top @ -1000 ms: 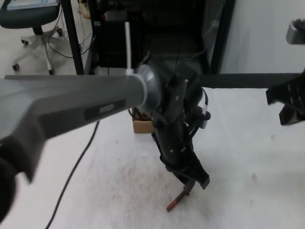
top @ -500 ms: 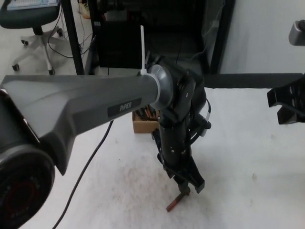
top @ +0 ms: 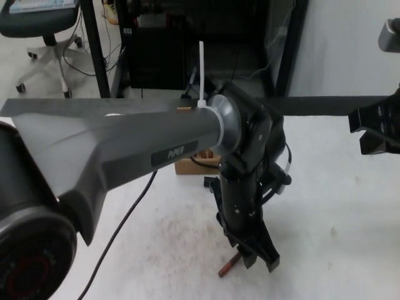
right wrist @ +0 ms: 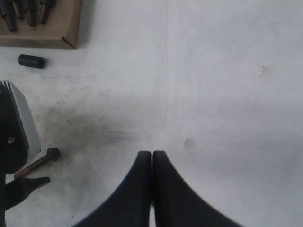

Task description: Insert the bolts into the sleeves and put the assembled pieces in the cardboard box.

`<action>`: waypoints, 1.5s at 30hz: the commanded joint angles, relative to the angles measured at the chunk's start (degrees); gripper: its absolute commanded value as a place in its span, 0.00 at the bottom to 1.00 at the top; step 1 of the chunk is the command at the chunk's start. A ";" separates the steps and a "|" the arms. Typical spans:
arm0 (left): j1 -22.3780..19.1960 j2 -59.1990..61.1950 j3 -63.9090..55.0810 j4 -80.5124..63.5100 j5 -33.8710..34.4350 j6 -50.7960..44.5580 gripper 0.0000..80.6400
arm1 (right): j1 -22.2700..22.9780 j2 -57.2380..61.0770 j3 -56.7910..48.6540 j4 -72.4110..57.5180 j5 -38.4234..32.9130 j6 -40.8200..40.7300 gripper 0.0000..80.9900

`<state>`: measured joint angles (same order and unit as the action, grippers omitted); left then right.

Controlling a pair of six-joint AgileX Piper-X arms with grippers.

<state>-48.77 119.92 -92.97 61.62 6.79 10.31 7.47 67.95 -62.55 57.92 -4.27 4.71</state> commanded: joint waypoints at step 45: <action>-0.32 2.77 -0.22 -4.90 -3.38 -3.51 0.49 | -0.30 -0.74 -0.06 -1.30 -0.81 -0.46 0.01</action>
<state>-48.98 122.96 -92.97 56.69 4.01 7.29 7.47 67.95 -62.55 57.16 -4.27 4.71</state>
